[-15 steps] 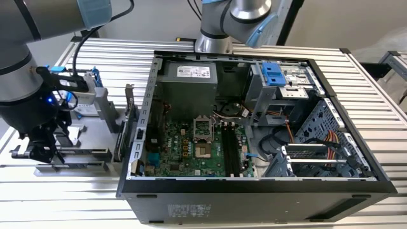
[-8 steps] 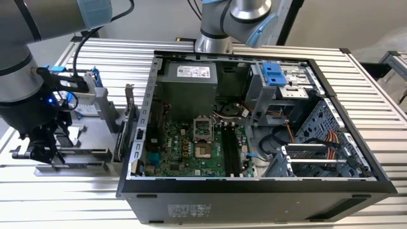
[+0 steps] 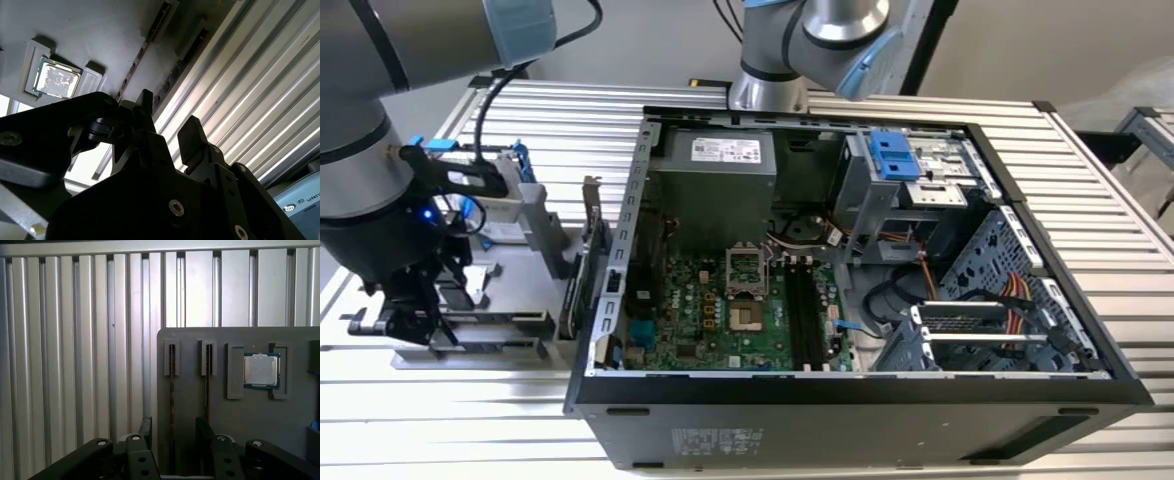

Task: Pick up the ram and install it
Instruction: 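Pick up the ram and move it above insertion slot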

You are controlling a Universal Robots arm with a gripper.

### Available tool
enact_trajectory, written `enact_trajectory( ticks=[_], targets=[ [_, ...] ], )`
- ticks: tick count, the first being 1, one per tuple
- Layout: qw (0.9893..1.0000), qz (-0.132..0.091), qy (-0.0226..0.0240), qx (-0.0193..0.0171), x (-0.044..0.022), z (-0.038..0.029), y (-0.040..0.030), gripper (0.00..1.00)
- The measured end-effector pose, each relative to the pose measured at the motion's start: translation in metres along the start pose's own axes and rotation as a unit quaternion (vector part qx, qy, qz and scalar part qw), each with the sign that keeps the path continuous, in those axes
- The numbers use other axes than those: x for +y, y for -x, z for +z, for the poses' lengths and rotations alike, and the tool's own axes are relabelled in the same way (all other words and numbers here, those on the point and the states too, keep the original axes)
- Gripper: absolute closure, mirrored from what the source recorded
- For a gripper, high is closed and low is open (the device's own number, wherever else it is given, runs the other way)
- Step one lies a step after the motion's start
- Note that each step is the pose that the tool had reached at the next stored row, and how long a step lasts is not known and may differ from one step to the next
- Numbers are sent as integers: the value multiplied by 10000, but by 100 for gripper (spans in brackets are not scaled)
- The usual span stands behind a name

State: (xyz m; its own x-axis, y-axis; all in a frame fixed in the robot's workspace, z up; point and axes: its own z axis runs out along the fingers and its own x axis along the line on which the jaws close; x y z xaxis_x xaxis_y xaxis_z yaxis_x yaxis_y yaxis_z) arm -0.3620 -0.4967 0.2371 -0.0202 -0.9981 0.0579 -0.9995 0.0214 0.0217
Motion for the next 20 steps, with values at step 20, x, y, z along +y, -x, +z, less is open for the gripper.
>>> enact_trajectory(
  ticks=[20],
  targets=[
    [10000, 0, 1, 2, -9, 131, 1, 0]
  ],
)
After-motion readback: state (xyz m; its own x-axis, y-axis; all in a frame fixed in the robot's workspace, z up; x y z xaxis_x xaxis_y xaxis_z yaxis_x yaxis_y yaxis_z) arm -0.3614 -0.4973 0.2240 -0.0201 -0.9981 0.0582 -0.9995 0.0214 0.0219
